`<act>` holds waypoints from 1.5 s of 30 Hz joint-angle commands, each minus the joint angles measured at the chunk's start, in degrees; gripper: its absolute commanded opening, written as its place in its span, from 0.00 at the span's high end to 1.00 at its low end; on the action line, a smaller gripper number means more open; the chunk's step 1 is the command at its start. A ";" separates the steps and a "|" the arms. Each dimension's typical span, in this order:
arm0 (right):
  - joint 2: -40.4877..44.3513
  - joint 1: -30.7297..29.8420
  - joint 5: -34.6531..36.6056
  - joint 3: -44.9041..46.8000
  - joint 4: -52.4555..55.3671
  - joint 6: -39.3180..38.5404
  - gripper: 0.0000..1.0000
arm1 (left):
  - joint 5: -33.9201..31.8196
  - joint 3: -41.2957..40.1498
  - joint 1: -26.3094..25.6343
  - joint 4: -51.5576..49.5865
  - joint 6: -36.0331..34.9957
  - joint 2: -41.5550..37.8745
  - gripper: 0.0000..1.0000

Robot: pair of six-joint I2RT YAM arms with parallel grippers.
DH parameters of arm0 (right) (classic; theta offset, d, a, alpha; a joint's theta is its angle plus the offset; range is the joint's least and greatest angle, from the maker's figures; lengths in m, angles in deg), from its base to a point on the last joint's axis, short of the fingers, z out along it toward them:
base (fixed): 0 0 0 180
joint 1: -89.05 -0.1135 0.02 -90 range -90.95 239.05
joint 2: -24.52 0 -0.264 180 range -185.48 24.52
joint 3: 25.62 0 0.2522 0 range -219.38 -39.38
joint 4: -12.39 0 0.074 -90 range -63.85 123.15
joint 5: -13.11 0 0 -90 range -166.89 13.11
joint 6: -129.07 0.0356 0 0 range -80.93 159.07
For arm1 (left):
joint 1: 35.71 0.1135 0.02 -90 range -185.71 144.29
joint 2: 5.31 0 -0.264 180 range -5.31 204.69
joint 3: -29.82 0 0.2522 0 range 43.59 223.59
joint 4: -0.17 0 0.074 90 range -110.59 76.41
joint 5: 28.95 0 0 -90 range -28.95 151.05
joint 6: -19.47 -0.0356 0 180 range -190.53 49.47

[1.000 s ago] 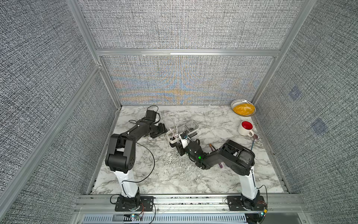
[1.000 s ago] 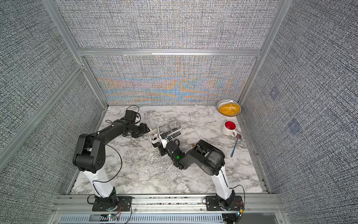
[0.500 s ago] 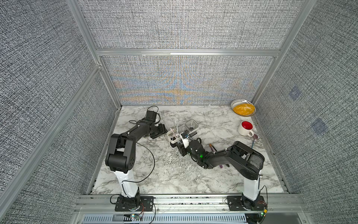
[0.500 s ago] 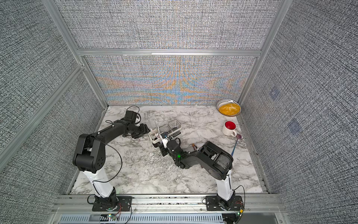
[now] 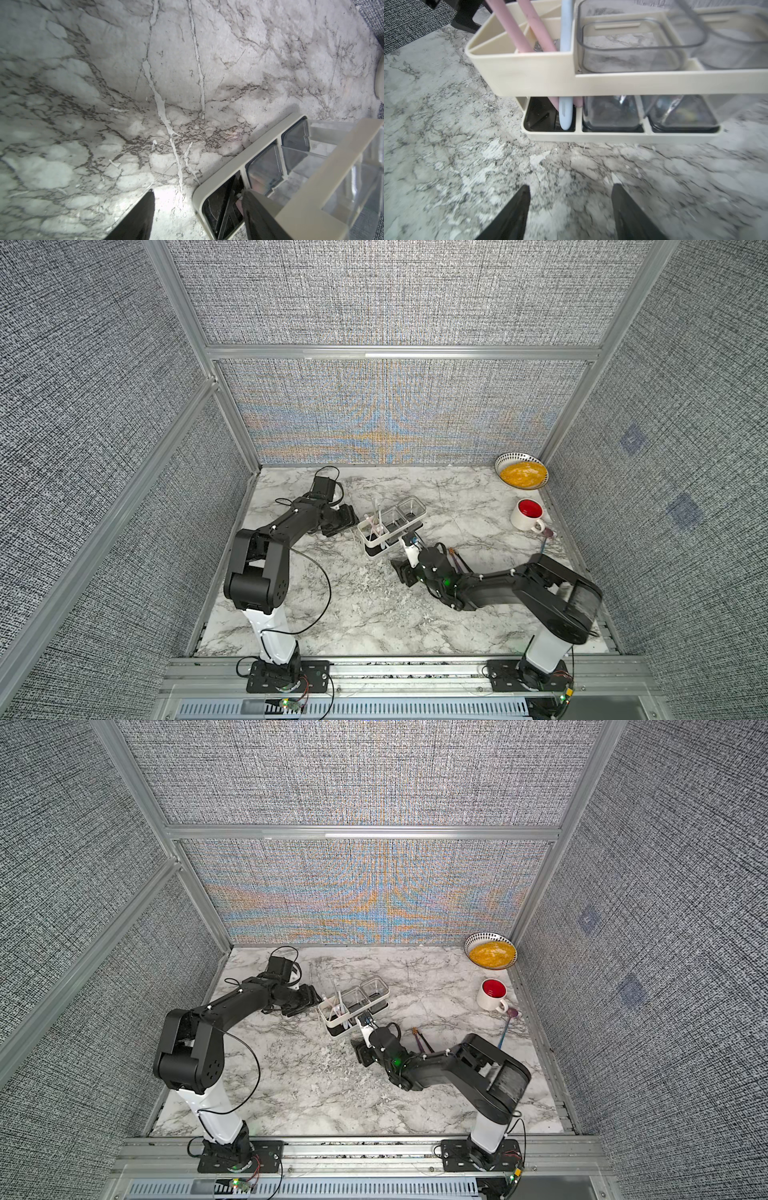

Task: Place the toothbrush into the toothbrush holder
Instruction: Adjust the toothbrush at the toothbrush holder, then pick up the toothbrush from the center of the board.

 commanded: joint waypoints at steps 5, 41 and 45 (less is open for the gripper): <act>13.01 4.76 4.75 0.29 22.62 1.91 0.31 | -1.52 -2.15 -0.02 3.86 0.26 -2.71 0.31; 4.83 18.28 -8.02 -5.28 41.60 9.06 0.68 | -5.46 -4.34 -0.16 4.19 0.09 -8.69 0.30; 4.19 16.32 -9.60 -6.65 40.22 9.51 0.69 | -5.48 -4.16 -0.11 4.08 0.09 -8.75 0.30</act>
